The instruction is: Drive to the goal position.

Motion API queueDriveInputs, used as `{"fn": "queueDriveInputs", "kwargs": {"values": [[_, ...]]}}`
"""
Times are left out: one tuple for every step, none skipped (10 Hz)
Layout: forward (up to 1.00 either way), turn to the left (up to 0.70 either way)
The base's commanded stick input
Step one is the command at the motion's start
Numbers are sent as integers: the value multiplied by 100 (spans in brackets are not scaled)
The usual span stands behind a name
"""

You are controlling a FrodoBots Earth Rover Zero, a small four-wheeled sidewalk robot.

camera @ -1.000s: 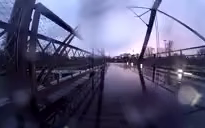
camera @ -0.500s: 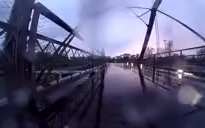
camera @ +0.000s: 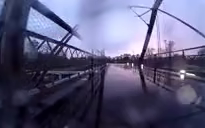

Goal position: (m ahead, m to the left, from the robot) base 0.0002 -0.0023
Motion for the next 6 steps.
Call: {"fn": "queueDriveInputs", "kwargs": {"values": [[70,0],[70,0],[70,0],[70,0],[70,0],[70,0]]}}
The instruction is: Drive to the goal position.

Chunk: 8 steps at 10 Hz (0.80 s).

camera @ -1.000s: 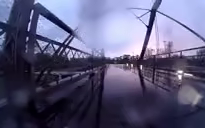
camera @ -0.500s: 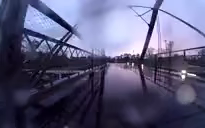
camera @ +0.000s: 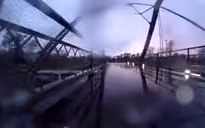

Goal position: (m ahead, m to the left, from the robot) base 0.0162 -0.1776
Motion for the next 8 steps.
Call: {"fn": "queueDriveInputs", "kwargs": {"values": [[70,0],[43,0],[13,0],[0,0],[0,0],[0,0],[0,0],[0,0]]}}
